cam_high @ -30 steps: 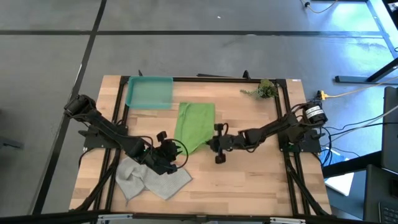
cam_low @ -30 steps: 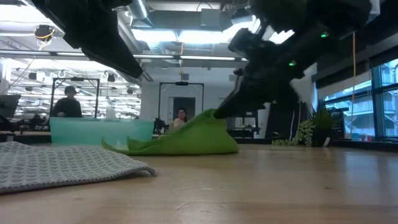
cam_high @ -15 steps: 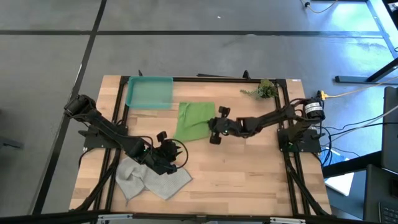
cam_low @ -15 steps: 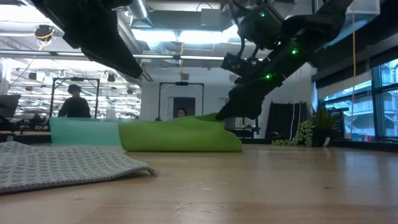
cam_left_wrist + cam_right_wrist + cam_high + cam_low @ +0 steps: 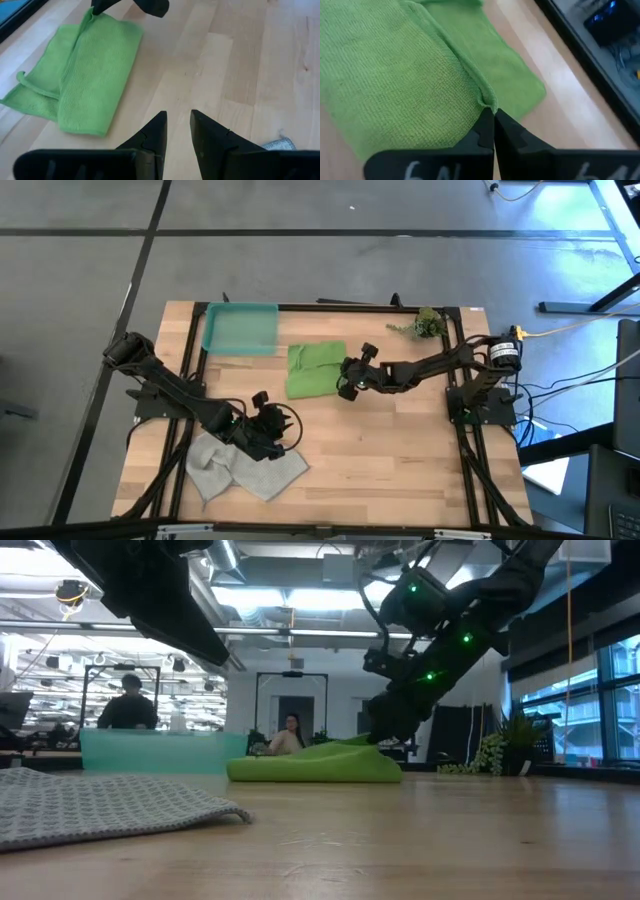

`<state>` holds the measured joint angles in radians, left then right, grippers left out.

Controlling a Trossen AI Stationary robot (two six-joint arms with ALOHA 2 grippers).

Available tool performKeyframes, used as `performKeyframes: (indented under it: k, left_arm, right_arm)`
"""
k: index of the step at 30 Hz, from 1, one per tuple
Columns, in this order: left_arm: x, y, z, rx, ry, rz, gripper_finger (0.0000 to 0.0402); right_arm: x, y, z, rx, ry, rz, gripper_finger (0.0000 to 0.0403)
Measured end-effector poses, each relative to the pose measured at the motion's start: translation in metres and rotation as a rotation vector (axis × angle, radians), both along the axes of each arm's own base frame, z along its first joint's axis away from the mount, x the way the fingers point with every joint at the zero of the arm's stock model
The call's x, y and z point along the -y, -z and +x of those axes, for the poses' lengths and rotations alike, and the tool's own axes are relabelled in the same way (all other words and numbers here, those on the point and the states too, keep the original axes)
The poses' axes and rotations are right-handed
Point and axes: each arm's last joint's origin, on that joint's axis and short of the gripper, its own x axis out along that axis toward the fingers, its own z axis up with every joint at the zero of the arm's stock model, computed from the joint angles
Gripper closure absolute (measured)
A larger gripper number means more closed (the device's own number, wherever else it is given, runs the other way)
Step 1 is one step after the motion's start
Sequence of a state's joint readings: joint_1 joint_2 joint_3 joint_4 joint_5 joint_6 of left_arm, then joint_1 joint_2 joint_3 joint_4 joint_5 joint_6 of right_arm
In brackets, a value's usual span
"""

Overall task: Roll microfiber towels into tight, uniform cylinder then place into a basket
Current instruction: Roll the green towel

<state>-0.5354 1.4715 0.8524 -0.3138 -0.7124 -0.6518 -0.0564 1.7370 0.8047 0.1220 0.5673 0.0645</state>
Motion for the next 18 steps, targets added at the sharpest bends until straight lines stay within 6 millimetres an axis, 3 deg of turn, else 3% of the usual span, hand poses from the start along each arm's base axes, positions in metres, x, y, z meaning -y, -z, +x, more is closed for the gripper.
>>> performKeyframes:
  k: [18]
  left_arm:
    - [0.0,0.0,0.0,0.0,0.0,0.0,0.0319]
  right_arm:
    - [0.0086,0.0035,-0.0047,0.028,0.108,0.091,0.0373]
